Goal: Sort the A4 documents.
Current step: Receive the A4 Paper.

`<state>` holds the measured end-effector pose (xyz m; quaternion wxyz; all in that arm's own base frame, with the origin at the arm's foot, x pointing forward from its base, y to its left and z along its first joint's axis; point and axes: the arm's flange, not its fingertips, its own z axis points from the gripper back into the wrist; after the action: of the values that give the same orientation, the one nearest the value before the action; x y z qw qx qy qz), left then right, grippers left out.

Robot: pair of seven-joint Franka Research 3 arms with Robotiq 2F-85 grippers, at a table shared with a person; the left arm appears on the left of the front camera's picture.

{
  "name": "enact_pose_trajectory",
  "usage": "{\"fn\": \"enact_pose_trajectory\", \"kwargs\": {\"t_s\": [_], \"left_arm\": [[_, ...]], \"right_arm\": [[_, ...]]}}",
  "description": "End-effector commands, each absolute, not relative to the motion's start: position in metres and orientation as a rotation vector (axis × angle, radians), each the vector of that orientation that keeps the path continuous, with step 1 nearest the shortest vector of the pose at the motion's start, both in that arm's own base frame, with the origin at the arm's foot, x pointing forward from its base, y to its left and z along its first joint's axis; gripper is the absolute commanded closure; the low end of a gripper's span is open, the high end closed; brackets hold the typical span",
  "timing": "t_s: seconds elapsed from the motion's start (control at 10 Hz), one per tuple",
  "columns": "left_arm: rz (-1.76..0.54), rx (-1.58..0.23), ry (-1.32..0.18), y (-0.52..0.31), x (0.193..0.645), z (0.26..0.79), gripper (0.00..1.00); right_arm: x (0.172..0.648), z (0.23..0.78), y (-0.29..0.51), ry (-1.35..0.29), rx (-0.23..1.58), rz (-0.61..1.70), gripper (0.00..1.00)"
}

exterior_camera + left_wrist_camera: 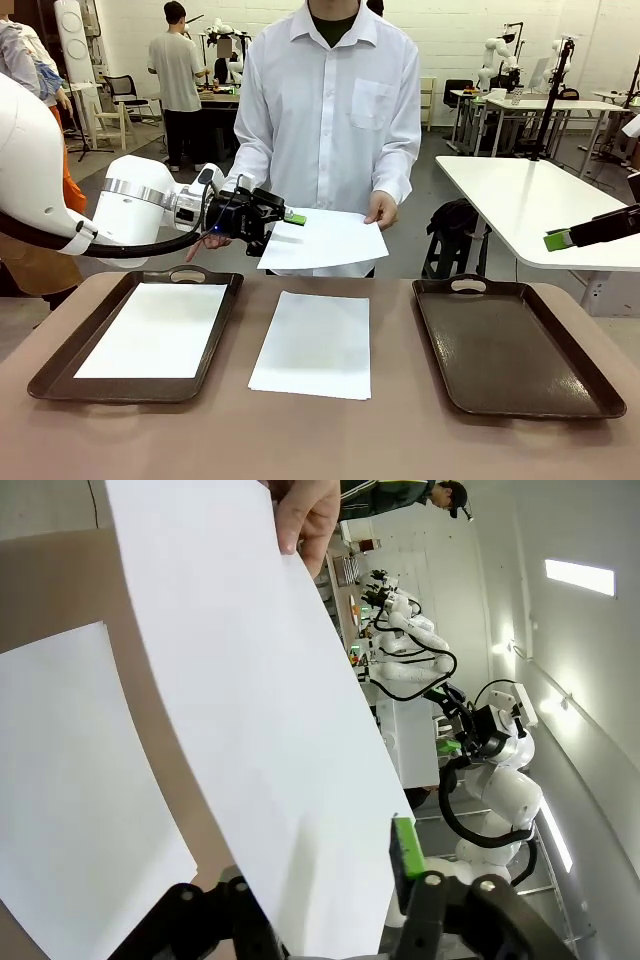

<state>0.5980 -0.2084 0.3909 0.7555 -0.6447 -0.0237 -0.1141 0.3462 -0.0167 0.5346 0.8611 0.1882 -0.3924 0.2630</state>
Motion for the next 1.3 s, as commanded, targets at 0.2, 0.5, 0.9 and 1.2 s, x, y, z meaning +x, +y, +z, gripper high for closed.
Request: {"fn": "enact_pose_trajectory", "kwargs": {"t_s": [0.2, 0.5, 0.9, 1.2], "left_arm": [[-0.247, -1.392, -0.120, -0.203, 0.593, 0.391, 0.80], [-0.236, -1.394, -0.137, -0.203, 0.593, 0.392, 1.00], [-0.210, -1.383, -0.166, -0.192, 0.595, 0.394, 1.00], [-0.227, -1.380, -0.123, -0.196, 0.603, 0.394, 1.00]], "right_arm": [[0.348, 0.532, -0.017, -0.823, 0.413, 0.552, 0.00], [0.348, 0.532, -0.017, -0.823, 0.413, 0.552, 0.00], [0.348, 0.532, -0.017, -0.823, 0.413, 0.552, 0.00], [0.348, 0.532, -0.017, -0.823, 0.413, 0.552, 0.00]]}}
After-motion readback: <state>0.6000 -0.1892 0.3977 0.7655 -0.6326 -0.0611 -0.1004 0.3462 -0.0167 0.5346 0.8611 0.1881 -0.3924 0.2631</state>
